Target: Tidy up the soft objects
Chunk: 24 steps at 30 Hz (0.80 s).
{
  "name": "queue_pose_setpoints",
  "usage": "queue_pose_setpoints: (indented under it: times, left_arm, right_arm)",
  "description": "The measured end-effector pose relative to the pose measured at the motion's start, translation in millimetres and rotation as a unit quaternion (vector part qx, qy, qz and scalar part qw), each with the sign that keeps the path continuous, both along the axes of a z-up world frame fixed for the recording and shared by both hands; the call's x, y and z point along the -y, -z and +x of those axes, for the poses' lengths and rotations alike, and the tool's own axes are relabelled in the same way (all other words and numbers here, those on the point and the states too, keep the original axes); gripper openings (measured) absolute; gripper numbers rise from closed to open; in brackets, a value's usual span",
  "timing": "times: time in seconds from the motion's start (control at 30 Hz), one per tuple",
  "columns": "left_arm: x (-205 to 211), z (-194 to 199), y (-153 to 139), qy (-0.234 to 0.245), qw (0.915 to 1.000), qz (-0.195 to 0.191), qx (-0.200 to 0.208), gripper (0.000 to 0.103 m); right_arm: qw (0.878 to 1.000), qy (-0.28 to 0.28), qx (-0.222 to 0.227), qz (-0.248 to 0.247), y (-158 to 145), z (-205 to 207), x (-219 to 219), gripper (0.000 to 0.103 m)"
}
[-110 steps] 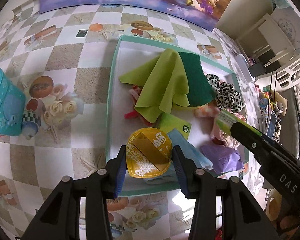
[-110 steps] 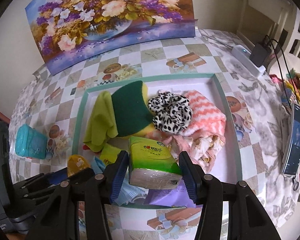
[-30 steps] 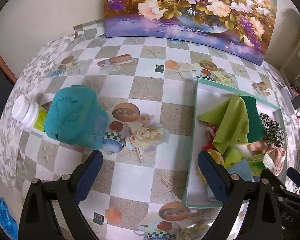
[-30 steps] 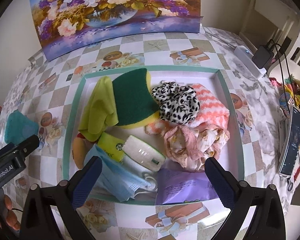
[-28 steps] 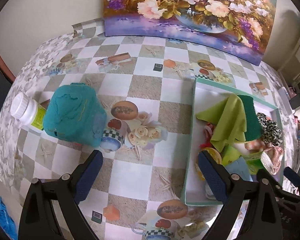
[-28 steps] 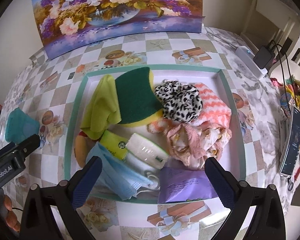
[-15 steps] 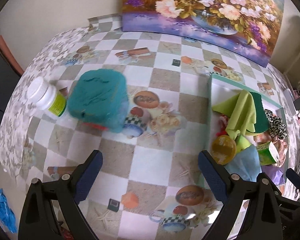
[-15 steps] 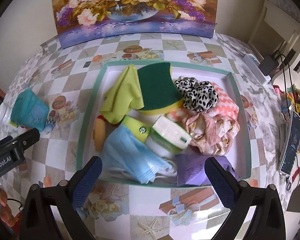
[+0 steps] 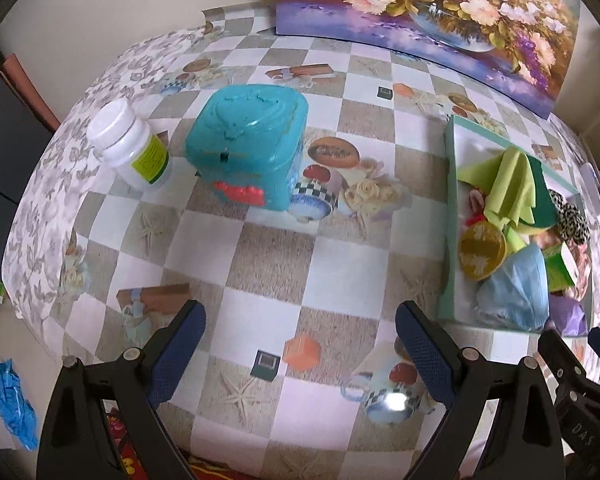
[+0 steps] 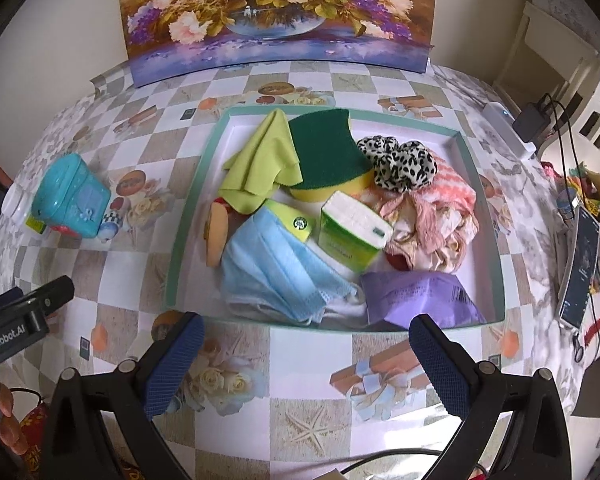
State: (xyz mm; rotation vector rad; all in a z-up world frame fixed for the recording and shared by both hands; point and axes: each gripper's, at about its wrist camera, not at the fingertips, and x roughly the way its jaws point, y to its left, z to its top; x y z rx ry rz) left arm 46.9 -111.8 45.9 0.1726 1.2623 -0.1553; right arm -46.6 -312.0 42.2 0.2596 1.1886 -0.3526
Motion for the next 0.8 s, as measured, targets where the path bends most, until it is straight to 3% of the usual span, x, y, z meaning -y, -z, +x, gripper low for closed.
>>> queue_pose_setpoints:
  times: [0.37, 0.8]
  left_arm:
    - [-6.5, -18.6, -7.2, 0.016, 0.9997, 0.0, 0.018, 0.096]
    - [-10.1, -17.9, -7.2, 0.005, 0.9999, -0.006, 0.012, 0.096]
  right_arm:
    - [1.0, 0.004, 0.002, 0.002, -0.6, -10.2, -4.0, 0.103]
    - [1.0, 0.003, 0.002, 0.0, -1.6, -10.4, -3.8, 0.103]
